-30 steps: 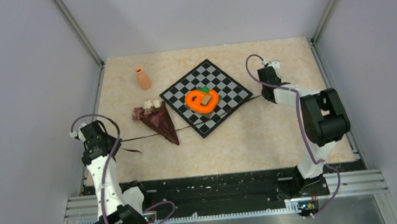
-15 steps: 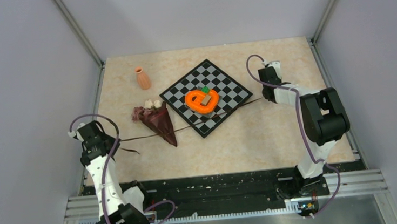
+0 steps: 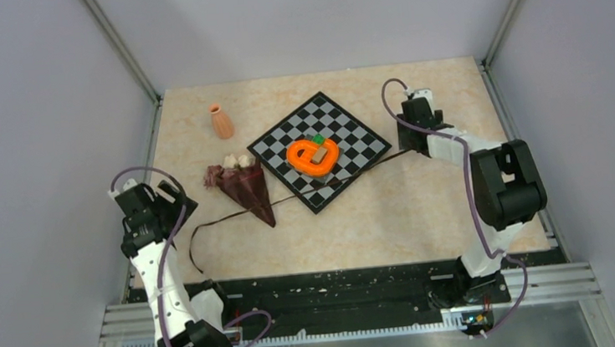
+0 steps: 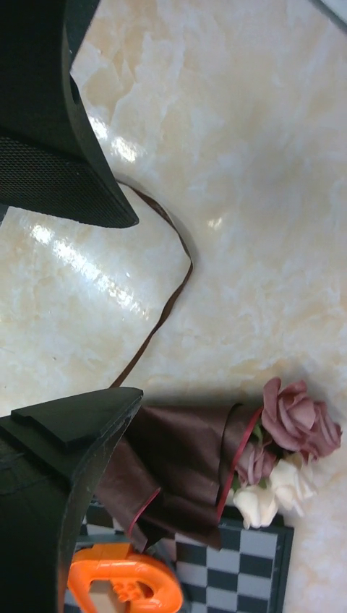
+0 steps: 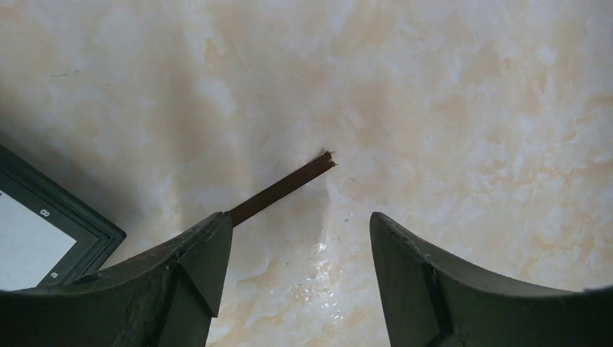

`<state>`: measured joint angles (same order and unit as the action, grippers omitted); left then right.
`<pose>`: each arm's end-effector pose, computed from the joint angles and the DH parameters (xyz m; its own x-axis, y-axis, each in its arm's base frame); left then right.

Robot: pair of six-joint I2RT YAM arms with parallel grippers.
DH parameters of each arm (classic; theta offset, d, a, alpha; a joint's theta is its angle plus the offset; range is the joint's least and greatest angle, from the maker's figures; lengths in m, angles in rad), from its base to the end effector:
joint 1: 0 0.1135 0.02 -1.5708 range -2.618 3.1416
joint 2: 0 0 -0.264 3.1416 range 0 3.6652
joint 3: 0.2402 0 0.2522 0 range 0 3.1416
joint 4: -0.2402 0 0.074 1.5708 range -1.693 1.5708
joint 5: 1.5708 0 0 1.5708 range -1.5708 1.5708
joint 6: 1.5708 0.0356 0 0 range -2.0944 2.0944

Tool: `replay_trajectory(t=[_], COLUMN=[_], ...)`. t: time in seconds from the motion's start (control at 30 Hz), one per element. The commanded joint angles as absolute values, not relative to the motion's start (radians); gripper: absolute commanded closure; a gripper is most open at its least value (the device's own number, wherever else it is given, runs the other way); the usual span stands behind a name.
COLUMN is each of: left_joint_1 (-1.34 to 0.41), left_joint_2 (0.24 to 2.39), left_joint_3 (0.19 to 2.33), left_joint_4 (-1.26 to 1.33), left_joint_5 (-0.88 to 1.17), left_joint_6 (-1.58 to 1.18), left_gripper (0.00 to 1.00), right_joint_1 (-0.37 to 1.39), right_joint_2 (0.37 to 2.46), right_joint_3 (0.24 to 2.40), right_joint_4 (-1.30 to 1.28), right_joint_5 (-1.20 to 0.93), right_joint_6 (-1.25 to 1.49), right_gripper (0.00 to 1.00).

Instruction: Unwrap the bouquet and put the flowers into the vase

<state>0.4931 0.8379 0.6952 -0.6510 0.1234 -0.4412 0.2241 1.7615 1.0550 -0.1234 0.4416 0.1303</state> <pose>0.1527 0.0771 0.2563 -0.3998 -0.6959 -0.5966 -0.6242 0.6833 -0.3788 0.3612 0.0667 0.1810 -0.7029 -0.0397 -0.7102 0.1731 0.9589 -0.2250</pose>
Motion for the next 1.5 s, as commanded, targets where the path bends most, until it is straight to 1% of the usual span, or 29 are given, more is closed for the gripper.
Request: replay_trajectory(t=[0.0,0.1,0.2,0.37,0.43,0.5,0.6,0.7,0.83,0.97,1.23,1.47], left_joint_1=[0.499,0.498,0.493,0.448,0.406,0.329,0.196,0.123,0.110,0.110,0.110,0.110], left_joint_2=[0.834,0.822,0.820,0.801,0.787,0.787,0.809,0.851,0.903,0.941,1.006,1.096], left_joint_3=[0.742,0.739,0.735,0.683,0.656,0.637,0.615,0.582,0.567,0.560,0.516,0.518], left_joint_4=[-0.615,-0.586,-0.565,-0.474,-0.421,-0.379,-0.330,-0.272,-0.262,-0.268,-0.111,-0.054], left_joint_5=[0.296,0.410,0.527,0.694,0.718,0.705,0.626,0.560,0.479,0.415,0.448,0.429], left_joint_6=[-0.383,-0.358,-0.350,-0.430,-0.477,-0.516,-0.572,-0.641,-0.677,-0.684,-0.725,-0.718], left_gripper=[0.14,0.06,0.02,0.01,0.01,0.01,0.01,0.01,0.01,0.01,0.01,0.01], right_joint_1=[0.212,0.213,0.218,0.257,0.300,0.357,0.457,0.548,0.652,0.714,0.769,0.790], right_joint_2=[1.668,1.628,1.570,1.477,1.455,1.443,1.442,1.462,1.520,1.572,1.661,1.743], right_joint_3=[1.091,1.086,1.069,1.035,1.024,1.020,1.013,1.003,1.009,1.021,1.042,1.076], right_joint_4=[-0.115,-0.119,-0.110,-0.074,-0.055,-0.037,-0.008,0.079,0.134,0.160,0.220,0.256], right_joint_5=[0.402,0.356,0.269,0.102,0.043,0.005,-0.054,-0.116,-0.166,-0.195,-0.280,-0.344], right_joint_6=[0.124,0.126,0.133,0.183,0.195,0.193,0.185,0.197,0.222,0.249,0.275,0.290], right_gripper=[0.26,0.23,0.21,0.20,0.20,0.20,0.20,0.20,0.19,0.20,0.23,0.24])
